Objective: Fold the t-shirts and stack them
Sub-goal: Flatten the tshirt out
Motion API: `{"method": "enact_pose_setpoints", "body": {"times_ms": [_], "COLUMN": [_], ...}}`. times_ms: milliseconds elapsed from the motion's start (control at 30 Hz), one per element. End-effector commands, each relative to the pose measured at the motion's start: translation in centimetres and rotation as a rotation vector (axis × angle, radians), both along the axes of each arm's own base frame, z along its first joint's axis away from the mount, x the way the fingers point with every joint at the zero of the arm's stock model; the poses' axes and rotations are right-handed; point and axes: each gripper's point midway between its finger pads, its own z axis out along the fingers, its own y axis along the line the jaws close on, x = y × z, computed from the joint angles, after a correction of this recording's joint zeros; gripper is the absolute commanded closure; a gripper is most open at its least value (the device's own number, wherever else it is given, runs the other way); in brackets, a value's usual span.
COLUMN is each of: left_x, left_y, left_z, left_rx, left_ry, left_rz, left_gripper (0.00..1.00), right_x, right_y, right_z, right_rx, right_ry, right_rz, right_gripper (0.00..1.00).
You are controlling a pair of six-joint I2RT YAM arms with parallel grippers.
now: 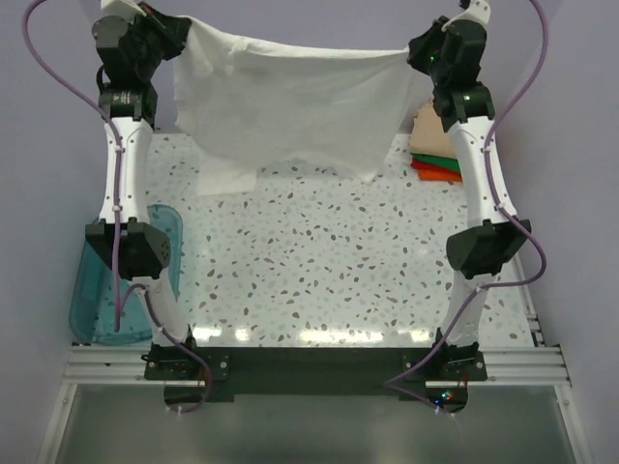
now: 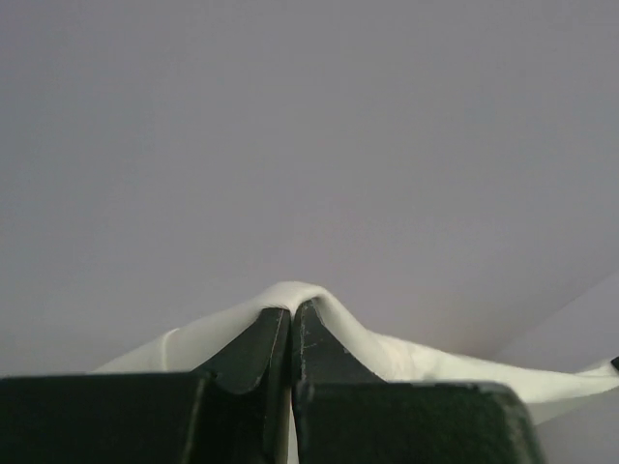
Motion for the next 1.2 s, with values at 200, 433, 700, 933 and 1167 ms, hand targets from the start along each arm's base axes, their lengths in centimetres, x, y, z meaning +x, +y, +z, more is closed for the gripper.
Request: {"method": "enact_pose_setpoints", "body": {"times_ms": [200,433,700,933,1167], "left_x": [-7.0,-12.5,-21.5,-27.2,-32.1], "left_y": [0.7,-0.1,-1.5,-1.2,1.3], "left_z": [0.3,-16.2,-35.2,-39.2,-42.0], "left_rx": [-0.012,-0.130,-0.227,-0.216,-0.191], "left_ry": [-0.059,0.256,0.650,0.754,0.863], "left_rz": [-0.062,-0.053,0.002,0.081,0.283], "left_gripper": [1.00,1.00,0.90,0.39,0.38], "right_x": [-4.2,-10.1,-20.3,-25.4,-28.0], "right_y": [-4.8,-6.3,-8.3,-8.9,-8.6], "right_z": [-3.0,-18.2,-35.2,-39.8,-37.7], "right_rx": [0.073,0.099,0.151,0.152,0.142], "right_ry": [0.009,0.336,0.717,0.880,0.815], "right_rz": [-0.052,-0.070,-0.147,-0.132,-0.111], "right_gripper": [1.00,1.00,1.00,0.75,0.51]}}
